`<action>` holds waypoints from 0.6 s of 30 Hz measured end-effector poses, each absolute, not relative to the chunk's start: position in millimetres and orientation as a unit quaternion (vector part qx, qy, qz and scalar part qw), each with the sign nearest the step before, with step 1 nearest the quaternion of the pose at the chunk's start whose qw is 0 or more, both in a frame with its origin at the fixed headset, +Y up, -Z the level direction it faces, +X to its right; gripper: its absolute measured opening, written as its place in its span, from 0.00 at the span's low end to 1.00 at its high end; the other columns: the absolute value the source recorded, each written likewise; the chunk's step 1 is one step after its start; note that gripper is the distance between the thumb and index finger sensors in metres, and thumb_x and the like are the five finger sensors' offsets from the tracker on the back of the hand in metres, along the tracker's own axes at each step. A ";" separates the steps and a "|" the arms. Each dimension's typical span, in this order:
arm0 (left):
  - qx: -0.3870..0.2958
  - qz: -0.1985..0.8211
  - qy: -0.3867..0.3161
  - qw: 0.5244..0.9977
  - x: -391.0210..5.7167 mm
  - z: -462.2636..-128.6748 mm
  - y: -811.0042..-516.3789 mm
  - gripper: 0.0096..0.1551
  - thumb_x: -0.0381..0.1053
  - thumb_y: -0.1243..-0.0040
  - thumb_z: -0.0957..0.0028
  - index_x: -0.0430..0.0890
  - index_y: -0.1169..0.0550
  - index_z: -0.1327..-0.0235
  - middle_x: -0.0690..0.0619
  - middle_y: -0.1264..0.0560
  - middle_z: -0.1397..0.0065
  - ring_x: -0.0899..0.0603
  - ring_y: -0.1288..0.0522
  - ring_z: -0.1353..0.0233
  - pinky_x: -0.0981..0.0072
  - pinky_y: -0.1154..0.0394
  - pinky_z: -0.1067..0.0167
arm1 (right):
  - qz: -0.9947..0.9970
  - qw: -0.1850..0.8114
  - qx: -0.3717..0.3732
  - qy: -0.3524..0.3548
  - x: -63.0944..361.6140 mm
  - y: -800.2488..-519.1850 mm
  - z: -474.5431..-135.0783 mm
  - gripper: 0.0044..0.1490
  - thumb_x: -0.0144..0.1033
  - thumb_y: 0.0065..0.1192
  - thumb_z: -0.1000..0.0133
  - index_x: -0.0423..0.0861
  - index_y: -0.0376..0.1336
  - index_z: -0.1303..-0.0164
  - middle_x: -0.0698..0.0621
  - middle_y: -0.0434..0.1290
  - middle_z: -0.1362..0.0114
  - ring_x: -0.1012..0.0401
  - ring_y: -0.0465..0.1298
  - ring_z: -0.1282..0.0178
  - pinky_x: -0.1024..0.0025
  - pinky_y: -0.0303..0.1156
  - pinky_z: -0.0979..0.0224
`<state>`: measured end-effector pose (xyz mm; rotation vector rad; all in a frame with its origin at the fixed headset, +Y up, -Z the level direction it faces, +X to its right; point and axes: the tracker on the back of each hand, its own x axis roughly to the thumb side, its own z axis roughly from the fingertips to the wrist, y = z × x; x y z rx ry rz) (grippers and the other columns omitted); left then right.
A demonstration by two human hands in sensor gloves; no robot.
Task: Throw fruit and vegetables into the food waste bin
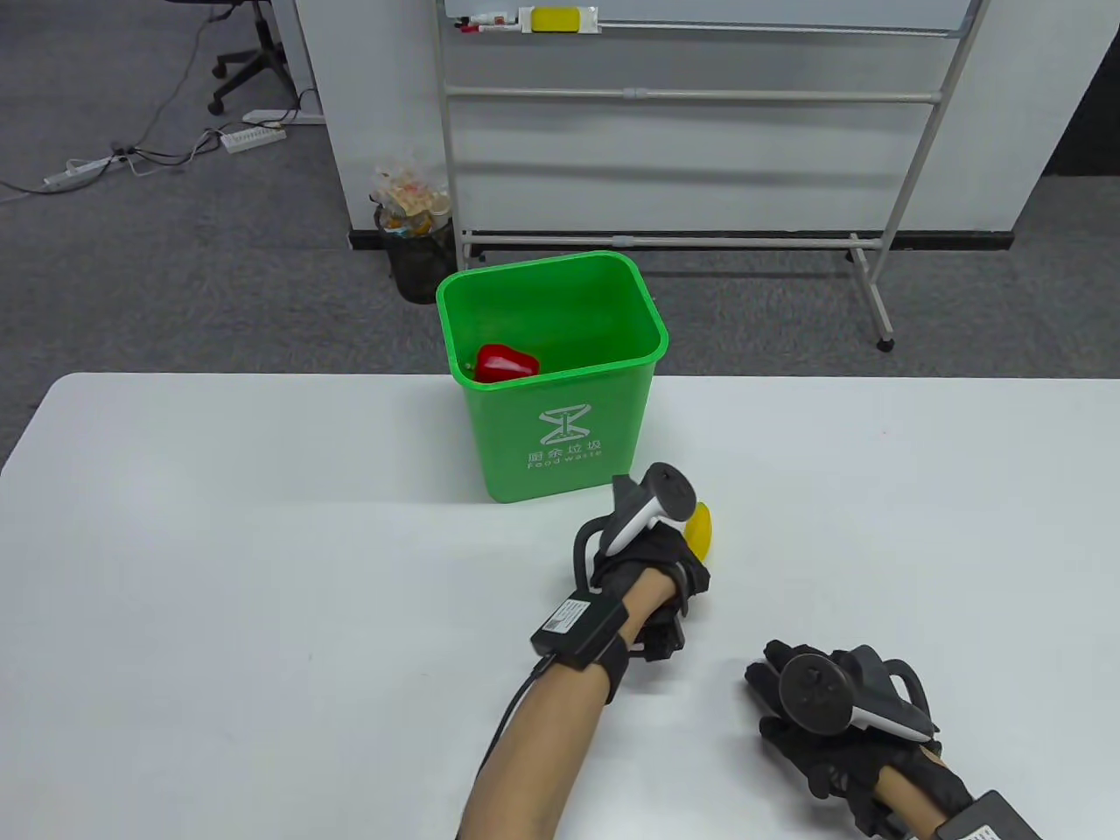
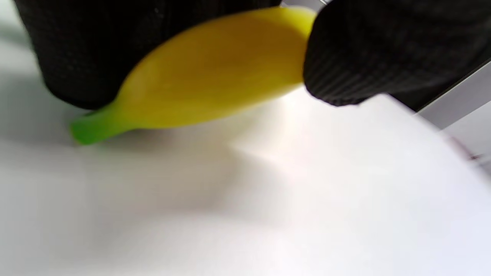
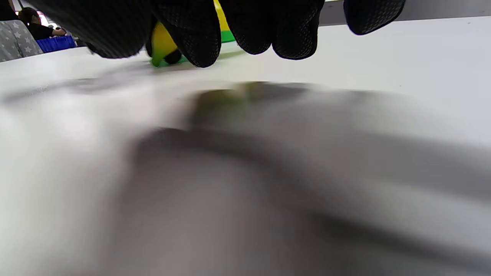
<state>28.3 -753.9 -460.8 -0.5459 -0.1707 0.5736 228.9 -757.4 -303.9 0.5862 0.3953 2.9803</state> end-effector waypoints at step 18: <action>-0.057 0.821 -0.157 0.546 -51.4 -477.1 -584.3 0.57 0.69 0.42 0.51 0.40 0.53 0.26 0.36 0.50 0.19 0.25 0.47 0.20 0.25 0.44 0.29 | 0.964 0.030 0.211 0.157 206.3 -769.7 -300.3 0.45 0.54 0.57 0.50 0.49 0.56 0.22 0.44 0.53 0.16 0.41 0.59 0.15 0.31 0.53 0.22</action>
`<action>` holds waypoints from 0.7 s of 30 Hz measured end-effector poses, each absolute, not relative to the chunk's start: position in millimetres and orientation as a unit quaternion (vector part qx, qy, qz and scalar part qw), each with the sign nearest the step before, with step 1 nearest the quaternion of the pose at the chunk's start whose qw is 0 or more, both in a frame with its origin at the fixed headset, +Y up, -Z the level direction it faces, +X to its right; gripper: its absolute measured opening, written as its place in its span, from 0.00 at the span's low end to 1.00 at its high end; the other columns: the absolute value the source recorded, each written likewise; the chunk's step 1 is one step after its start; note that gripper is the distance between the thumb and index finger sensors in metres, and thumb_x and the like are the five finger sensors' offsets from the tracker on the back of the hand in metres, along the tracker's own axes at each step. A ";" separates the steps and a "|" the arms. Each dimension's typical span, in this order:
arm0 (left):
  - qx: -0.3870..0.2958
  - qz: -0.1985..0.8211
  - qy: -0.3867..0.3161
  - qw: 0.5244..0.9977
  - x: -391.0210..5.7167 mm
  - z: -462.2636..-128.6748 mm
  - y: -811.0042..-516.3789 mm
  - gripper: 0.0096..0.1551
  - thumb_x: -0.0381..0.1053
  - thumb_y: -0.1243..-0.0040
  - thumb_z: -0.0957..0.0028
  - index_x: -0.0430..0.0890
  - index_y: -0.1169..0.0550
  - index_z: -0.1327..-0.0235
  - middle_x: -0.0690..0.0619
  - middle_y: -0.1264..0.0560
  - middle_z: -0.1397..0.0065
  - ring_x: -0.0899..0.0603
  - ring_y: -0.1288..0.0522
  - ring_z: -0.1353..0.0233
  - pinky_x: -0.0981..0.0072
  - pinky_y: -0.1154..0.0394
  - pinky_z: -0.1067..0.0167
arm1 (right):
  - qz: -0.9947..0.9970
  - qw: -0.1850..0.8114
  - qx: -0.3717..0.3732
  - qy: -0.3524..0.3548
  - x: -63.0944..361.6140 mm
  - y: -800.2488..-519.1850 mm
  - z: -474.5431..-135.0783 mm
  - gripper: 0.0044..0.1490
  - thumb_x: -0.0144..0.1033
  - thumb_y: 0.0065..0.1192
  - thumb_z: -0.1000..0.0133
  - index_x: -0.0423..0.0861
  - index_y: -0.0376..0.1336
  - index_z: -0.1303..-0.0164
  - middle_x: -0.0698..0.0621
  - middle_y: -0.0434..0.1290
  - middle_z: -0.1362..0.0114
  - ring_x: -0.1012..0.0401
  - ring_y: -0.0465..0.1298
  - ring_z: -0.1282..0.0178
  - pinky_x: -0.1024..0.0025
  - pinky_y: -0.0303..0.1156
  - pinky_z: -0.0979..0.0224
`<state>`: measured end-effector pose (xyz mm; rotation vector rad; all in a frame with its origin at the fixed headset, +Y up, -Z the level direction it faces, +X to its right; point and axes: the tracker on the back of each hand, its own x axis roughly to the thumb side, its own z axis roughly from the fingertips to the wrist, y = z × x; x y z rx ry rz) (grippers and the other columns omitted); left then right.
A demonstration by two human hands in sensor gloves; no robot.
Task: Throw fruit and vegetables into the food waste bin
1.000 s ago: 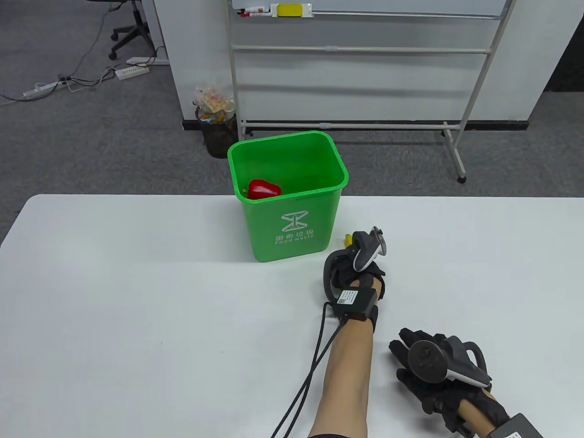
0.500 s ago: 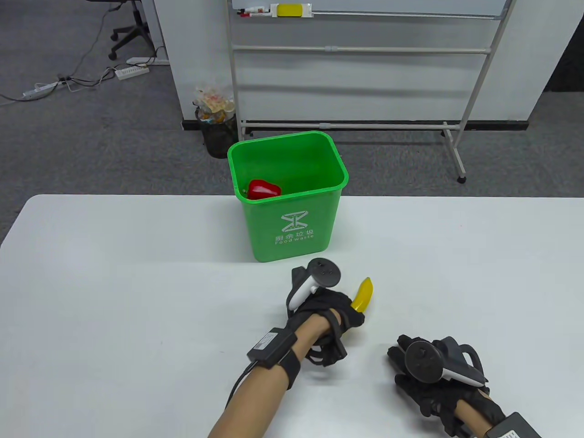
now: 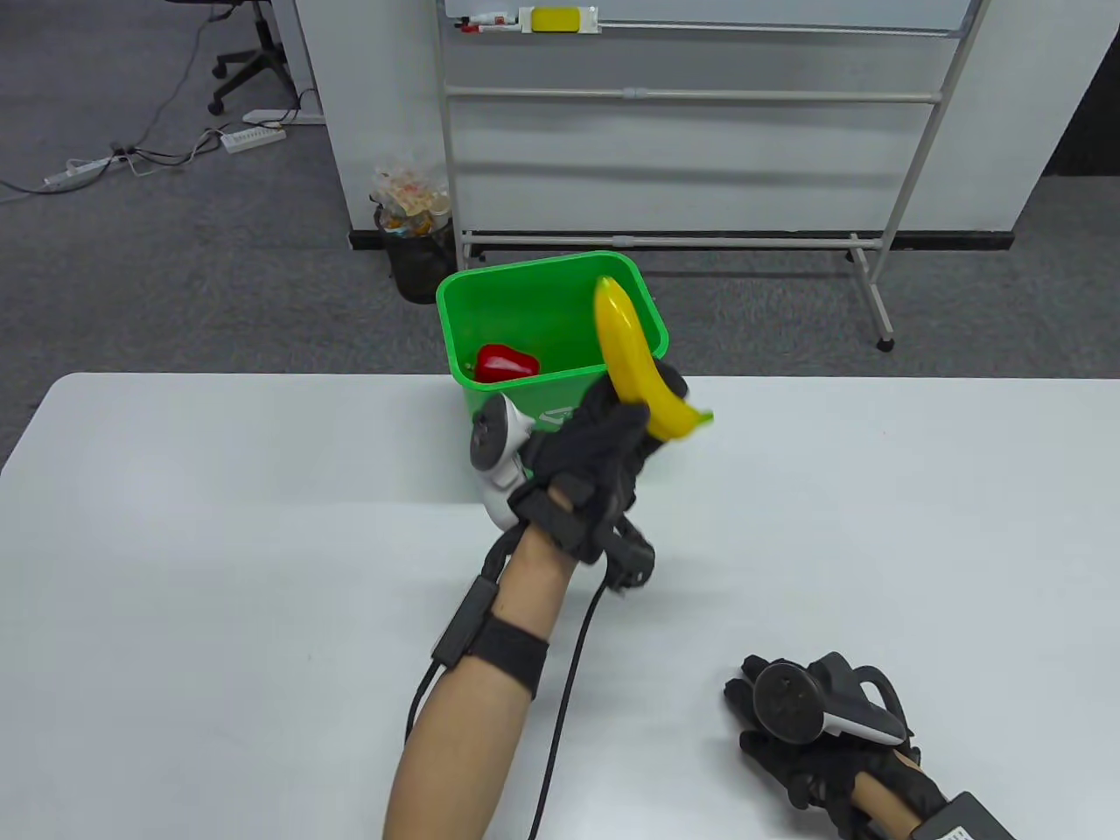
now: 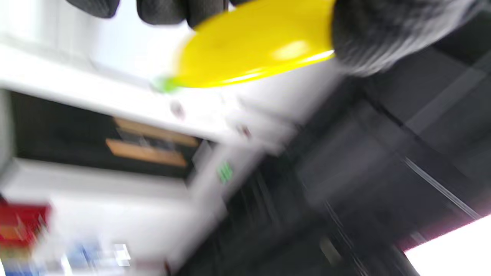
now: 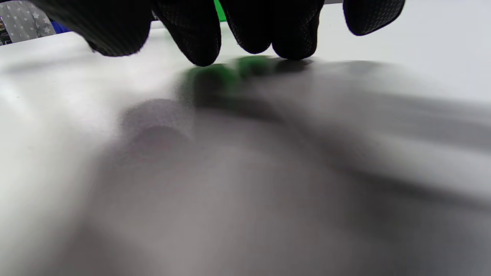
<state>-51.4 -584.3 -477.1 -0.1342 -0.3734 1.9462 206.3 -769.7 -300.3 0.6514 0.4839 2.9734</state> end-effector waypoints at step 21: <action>0.111 0.702 -0.307 0.632 -103.9 -377.9 -577.4 0.57 0.73 0.45 0.50 0.40 0.51 0.24 0.30 0.53 0.20 0.19 0.48 0.22 0.24 0.45 0.30 | 0.971 0.088 0.215 0.063 201.4 -737.3 -294.5 0.46 0.53 0.58 0.51 0.49 0.55 0.22 0.44 0.52 0.15 0.41 0.59 0.15 0.30 0.51 0.21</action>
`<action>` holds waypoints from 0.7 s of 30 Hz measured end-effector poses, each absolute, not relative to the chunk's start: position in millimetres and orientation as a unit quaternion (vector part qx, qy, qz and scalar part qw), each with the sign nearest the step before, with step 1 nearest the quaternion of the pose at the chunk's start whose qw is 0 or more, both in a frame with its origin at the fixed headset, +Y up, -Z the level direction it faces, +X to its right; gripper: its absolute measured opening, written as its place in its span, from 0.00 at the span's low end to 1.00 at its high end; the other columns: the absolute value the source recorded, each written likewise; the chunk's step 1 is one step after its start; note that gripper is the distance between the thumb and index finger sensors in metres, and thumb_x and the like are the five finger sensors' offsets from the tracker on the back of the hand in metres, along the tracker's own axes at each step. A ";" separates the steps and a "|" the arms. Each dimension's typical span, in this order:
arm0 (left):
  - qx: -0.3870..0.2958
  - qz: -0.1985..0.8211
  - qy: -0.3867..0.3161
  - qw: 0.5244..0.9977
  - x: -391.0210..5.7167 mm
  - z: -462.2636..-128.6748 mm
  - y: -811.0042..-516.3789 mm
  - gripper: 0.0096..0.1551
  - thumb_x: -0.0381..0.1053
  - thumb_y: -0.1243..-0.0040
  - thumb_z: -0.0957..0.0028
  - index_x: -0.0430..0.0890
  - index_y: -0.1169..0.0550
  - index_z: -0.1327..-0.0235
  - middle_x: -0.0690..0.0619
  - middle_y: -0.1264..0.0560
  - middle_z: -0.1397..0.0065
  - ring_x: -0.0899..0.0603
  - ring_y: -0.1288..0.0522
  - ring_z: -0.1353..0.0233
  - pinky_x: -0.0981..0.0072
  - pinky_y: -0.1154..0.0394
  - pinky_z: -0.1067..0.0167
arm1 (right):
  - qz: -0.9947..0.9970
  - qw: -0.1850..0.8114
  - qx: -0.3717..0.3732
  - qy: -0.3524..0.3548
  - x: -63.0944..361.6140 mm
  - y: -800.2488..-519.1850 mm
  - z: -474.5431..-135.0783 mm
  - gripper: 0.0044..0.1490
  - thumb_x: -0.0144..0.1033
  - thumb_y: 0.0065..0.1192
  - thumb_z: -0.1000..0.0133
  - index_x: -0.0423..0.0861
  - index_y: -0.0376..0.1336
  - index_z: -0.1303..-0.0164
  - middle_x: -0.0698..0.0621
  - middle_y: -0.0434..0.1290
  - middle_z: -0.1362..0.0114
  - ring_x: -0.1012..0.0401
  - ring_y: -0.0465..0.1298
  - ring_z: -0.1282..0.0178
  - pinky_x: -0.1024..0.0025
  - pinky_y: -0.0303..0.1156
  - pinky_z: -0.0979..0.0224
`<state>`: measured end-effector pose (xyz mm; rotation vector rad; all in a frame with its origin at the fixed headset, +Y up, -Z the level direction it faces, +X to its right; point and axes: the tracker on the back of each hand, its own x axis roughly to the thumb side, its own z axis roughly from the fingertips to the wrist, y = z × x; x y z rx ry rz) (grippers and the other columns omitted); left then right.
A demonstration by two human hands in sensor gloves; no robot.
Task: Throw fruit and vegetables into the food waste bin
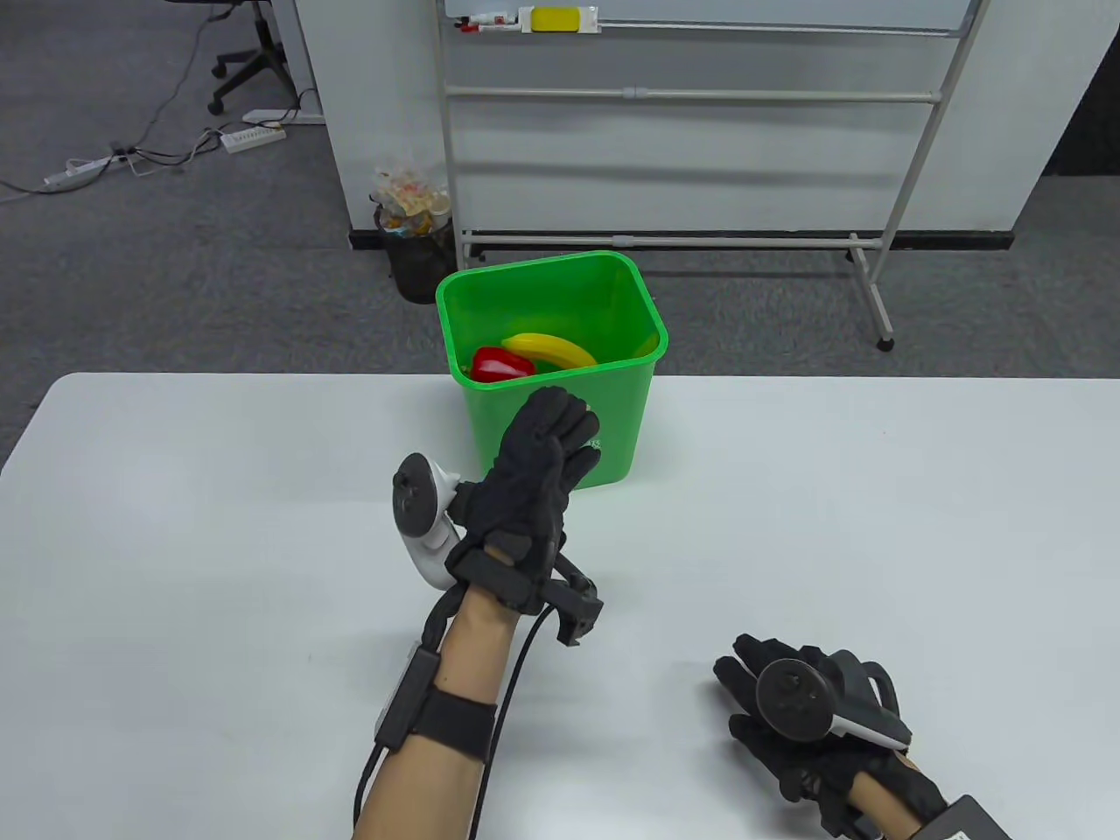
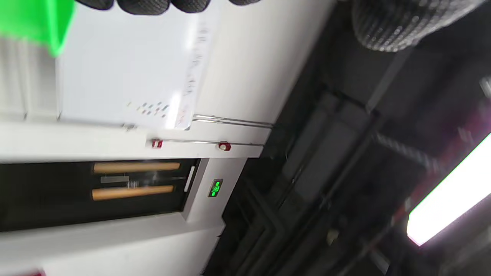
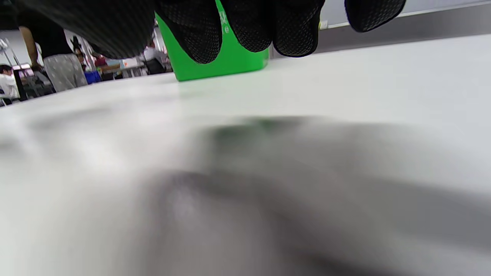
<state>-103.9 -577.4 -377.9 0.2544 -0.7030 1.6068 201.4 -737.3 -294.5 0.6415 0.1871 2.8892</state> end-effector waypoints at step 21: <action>0.096 -0.095 -0.201 0.970 -123.7 -299.7 -700.2 0.61 0.79 0.62 0.64 0.47 0.53 0.22 0.35 0.62 0.17 0.19 0.61 0.20 0.19 0.59 0.32 | 0.978 0.053 0.193 -0.060 215.7 -714.9 -293.4 0.55 0.65 0.49 0.53 0.62 0.36 0.18 0.52 0.31 0.11 0.45 0.35 0.07 0.25 0.29 0.19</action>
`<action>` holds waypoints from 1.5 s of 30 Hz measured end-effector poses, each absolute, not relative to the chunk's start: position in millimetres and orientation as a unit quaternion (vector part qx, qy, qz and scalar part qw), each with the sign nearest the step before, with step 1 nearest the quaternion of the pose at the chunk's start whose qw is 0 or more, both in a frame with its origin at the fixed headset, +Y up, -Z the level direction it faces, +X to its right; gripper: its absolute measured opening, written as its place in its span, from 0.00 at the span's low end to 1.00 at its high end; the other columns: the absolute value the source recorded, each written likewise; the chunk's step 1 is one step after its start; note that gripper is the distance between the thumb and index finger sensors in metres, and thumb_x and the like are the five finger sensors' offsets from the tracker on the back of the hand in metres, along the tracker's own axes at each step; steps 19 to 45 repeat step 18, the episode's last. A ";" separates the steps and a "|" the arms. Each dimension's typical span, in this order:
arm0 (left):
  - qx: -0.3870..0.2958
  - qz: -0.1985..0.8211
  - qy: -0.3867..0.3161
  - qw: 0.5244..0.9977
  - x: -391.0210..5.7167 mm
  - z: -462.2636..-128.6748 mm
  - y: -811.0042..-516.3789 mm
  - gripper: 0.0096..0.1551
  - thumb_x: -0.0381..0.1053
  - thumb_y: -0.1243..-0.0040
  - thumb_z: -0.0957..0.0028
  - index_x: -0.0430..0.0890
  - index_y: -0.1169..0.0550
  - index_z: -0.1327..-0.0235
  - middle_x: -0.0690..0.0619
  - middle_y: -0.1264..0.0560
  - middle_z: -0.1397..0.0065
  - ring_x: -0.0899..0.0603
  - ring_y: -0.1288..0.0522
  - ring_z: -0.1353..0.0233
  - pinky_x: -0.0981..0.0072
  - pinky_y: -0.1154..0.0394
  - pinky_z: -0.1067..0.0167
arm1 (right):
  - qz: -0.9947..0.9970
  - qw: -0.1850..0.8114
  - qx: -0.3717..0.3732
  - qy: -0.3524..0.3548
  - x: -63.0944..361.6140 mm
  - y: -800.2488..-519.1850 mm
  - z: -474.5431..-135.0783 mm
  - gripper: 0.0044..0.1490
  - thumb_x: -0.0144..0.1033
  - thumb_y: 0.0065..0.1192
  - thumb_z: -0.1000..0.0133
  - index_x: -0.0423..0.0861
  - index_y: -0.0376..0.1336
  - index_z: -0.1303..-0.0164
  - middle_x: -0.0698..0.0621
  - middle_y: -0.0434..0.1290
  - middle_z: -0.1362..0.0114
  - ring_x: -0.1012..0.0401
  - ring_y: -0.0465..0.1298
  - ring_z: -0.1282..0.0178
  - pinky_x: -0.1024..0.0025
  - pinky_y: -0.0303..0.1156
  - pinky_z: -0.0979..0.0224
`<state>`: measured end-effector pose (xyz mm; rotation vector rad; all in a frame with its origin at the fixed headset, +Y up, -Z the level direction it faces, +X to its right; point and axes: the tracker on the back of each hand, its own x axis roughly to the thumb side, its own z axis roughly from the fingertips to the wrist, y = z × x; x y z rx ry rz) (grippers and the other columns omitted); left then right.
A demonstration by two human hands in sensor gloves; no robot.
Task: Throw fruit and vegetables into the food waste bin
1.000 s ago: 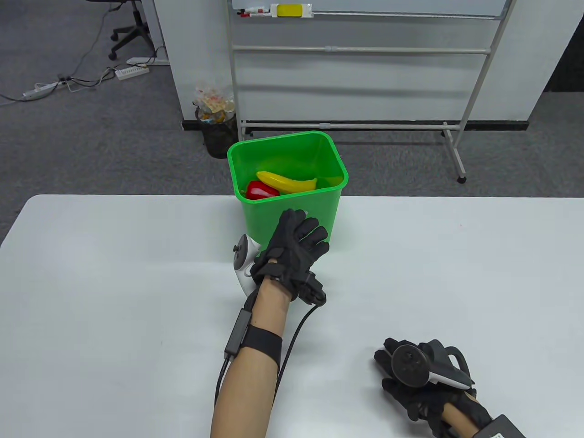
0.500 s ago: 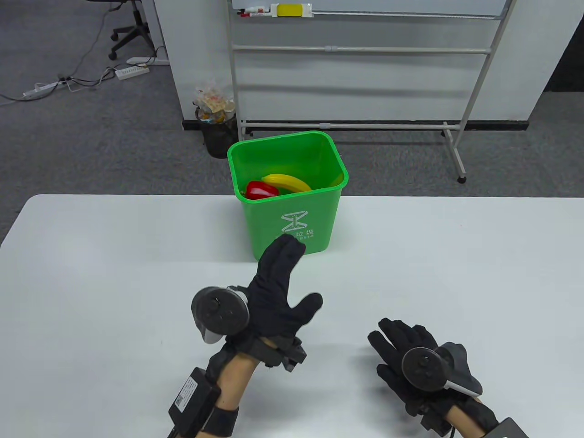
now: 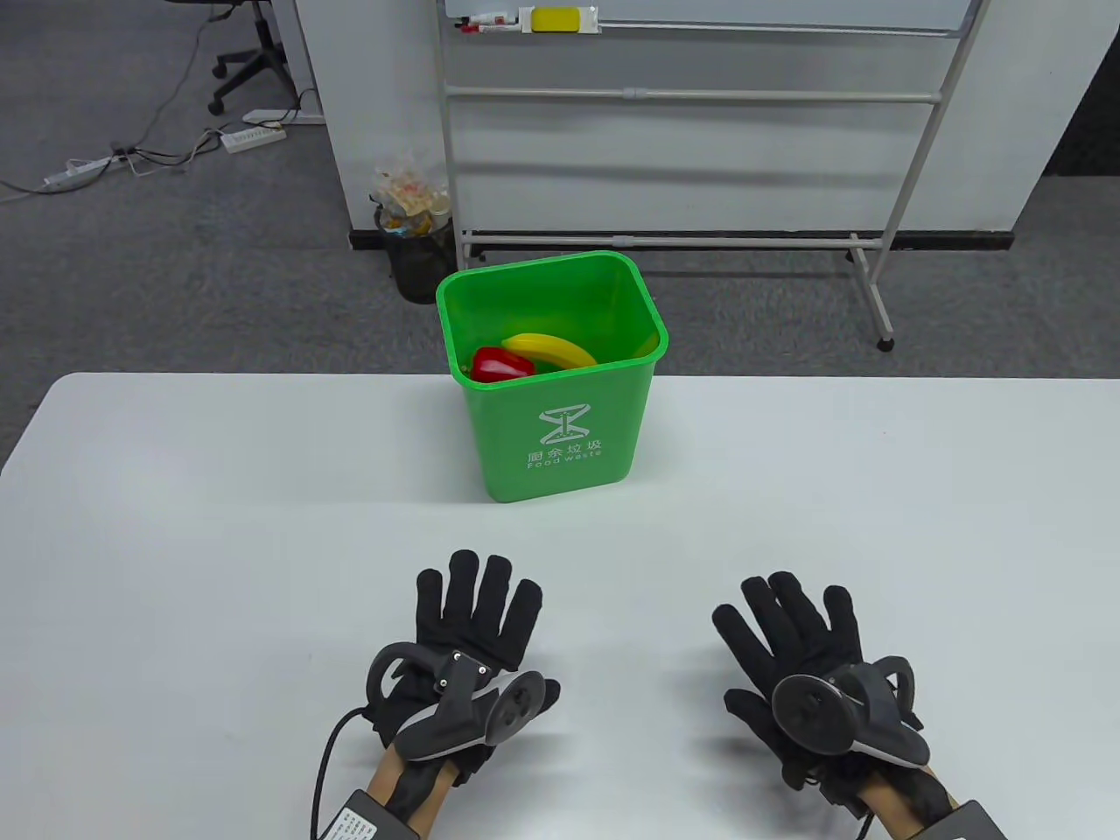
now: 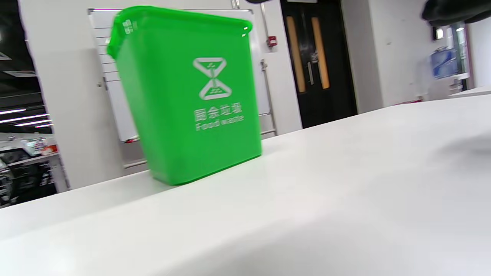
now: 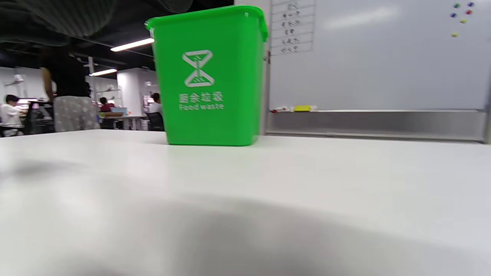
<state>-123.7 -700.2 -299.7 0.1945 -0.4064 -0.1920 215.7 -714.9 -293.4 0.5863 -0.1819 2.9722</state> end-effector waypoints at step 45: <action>0.082 -0.063 -0.157 0.982 -147.3 -309.0 -705.4 0.59 0.78 0.59 0.63 0.46 0.51 0.22 0.34 0.62 0.18 0.20 0.60 0.20 0.19 0.59 0.32 | 0.987 0.060 0.144 -0.036 238.8 -722.9 -305.4 0.54 0.61 0.52 0.52 0.59 0.38 0.18 0.49 0.34 0.12 0.45 0.38 0.08 0.25 0.31 0.19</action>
